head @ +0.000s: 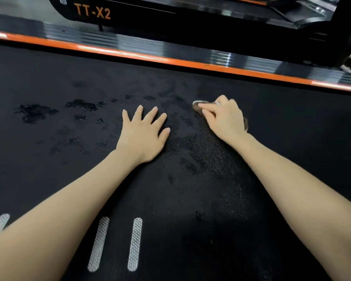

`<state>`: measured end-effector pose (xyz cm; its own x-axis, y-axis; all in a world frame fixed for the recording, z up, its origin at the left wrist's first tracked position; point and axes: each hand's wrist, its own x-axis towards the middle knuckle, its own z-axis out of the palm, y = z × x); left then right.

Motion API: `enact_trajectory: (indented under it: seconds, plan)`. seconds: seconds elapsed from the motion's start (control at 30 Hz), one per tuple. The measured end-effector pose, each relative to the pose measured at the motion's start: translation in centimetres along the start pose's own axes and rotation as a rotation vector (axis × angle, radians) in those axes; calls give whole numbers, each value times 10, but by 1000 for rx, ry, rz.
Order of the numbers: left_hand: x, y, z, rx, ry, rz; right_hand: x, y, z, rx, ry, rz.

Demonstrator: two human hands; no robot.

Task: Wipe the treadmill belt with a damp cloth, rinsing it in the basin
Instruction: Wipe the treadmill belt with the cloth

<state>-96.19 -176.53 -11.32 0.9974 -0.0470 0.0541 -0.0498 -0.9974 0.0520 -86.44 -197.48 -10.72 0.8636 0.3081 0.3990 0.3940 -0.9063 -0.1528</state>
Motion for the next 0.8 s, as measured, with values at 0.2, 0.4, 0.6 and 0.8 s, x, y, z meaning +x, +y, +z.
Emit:
enact_trajectory:
  seconds: [0.2, 0.4, 0.6, 0.8]
  plan:
    - [-3, 0, 3, -25, 42, 1, -43, -23, -17, 111, -18, -199]
    - [-6, 2, 2, -15, 39, -7, -17, -7, -12, 123, -60, -276]
    - [-6, 2, 1, -53, 61, -13, 58, -20, 20, -84, -66, 120]
    - [-6, 1, 3, -73, 97, 1, -21, -35, -5, 195, -80, -317]
